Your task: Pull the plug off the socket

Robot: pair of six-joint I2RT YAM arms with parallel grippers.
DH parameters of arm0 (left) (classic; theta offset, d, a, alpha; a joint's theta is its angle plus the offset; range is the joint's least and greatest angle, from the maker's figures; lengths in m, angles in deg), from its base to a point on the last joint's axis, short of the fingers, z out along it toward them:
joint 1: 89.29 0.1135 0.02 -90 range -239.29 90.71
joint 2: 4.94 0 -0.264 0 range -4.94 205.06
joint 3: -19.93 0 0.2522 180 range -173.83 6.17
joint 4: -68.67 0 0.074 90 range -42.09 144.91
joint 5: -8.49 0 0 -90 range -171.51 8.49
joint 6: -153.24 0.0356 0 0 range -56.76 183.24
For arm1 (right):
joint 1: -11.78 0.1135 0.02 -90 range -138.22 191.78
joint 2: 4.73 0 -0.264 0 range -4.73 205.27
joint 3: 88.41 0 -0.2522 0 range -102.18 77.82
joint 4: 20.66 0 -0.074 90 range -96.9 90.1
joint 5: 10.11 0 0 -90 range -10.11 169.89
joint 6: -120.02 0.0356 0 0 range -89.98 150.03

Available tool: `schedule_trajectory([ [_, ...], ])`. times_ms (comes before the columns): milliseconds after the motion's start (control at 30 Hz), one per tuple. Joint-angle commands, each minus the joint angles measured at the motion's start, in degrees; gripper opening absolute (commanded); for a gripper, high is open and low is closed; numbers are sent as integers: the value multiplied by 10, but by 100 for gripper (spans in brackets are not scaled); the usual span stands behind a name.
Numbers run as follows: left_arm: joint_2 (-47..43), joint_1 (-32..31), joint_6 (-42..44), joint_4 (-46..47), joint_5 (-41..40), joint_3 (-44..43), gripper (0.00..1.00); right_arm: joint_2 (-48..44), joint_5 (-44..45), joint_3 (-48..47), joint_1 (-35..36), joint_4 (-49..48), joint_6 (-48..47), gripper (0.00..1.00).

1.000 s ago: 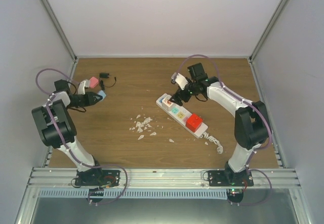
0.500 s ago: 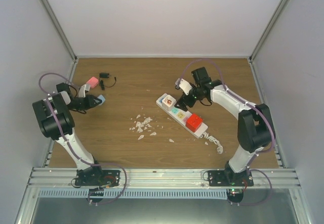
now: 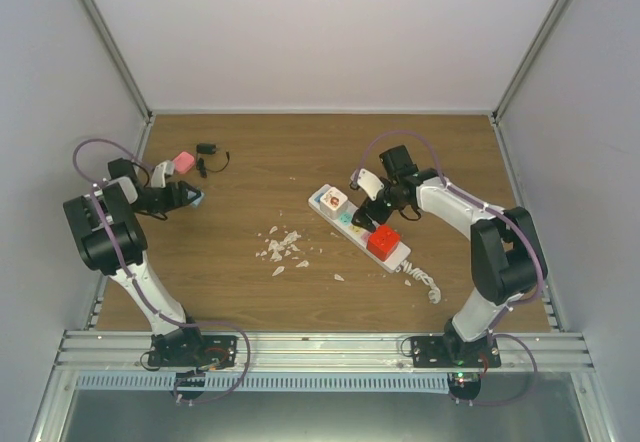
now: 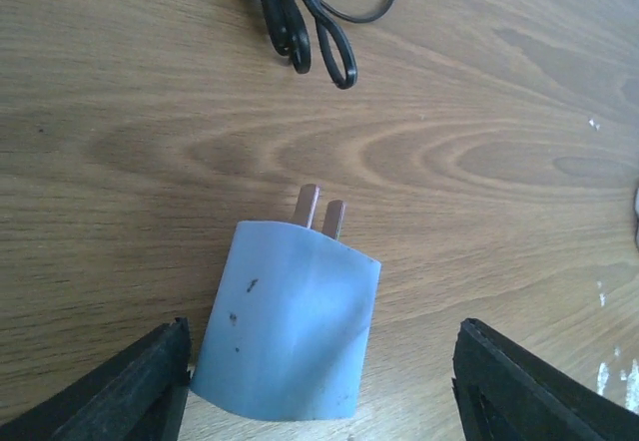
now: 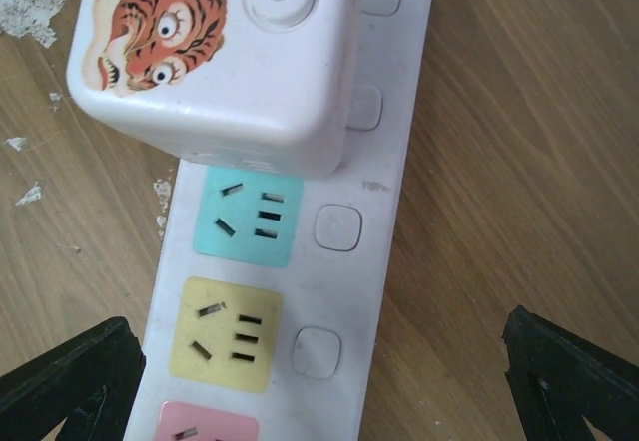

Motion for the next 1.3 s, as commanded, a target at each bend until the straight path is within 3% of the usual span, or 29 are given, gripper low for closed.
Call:
schedule_trajectory([
  [0, -30, 7, 6, 19, -23, -6, 75, -1, 22, 8, -4, -23, 13, 100],
  [267, -91, 6, 3, 55, -32, 18, 85, 16, 24, 8, 2, -33, 23, 99],
  [567, -158, -7, 46, 61, -19, 42, 88, 31, -9, -7, 23, -46, 18, 99],
  [1267, -252, -44, 107, 43, -7, 106, 86, 129, -92, -109, 89, -80, -60, 92],
])
